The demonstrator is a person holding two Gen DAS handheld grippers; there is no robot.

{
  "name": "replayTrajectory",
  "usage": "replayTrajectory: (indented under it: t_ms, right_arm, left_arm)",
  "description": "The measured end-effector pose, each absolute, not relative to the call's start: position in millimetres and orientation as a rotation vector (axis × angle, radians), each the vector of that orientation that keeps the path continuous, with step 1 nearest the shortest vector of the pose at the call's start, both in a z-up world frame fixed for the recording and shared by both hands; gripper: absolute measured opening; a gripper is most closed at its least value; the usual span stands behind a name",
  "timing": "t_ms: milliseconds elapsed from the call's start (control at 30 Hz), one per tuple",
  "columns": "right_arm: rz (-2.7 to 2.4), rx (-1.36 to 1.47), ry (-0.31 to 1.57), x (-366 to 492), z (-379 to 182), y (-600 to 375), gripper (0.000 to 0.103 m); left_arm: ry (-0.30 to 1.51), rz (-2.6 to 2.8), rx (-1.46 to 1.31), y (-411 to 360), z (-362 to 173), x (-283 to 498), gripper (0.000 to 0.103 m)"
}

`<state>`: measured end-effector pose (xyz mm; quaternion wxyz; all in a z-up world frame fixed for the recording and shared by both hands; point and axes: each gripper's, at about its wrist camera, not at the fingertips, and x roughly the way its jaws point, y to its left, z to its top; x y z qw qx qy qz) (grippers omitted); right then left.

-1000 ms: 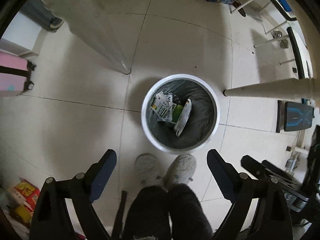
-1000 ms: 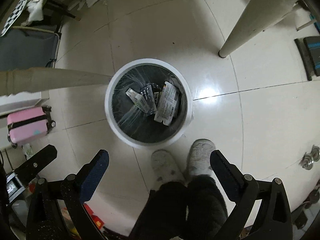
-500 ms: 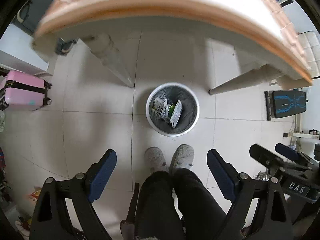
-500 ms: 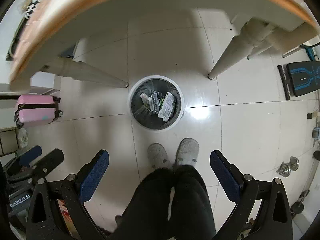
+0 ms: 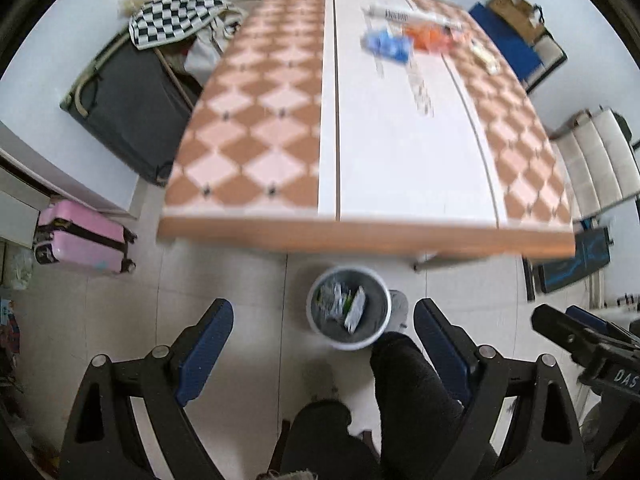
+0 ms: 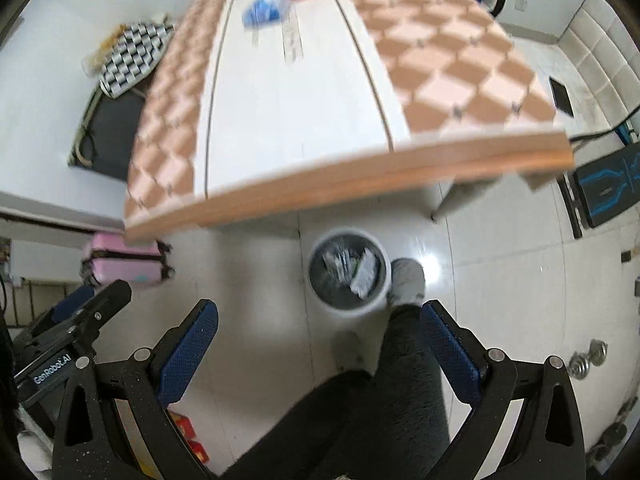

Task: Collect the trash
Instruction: 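Move both tools back over the table toward the plastic bags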

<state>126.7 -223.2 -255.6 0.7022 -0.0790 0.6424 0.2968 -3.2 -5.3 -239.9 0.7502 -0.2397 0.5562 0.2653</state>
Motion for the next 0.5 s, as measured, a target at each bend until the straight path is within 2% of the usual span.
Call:
replayTrajectory:
  t_ms: [300,500]
  right_arm:
    - [0.679,-0.124,1.396,301,-226,-171,0.102]
    - [0.635,-0.165,1.377,452,-231,-125,0.102]
  left_arm:
    - [1.168,0.691,-0.609,52,-223,139,0.092]
    - [1.201,0.710,-0.747,105,-255,256,0.092]
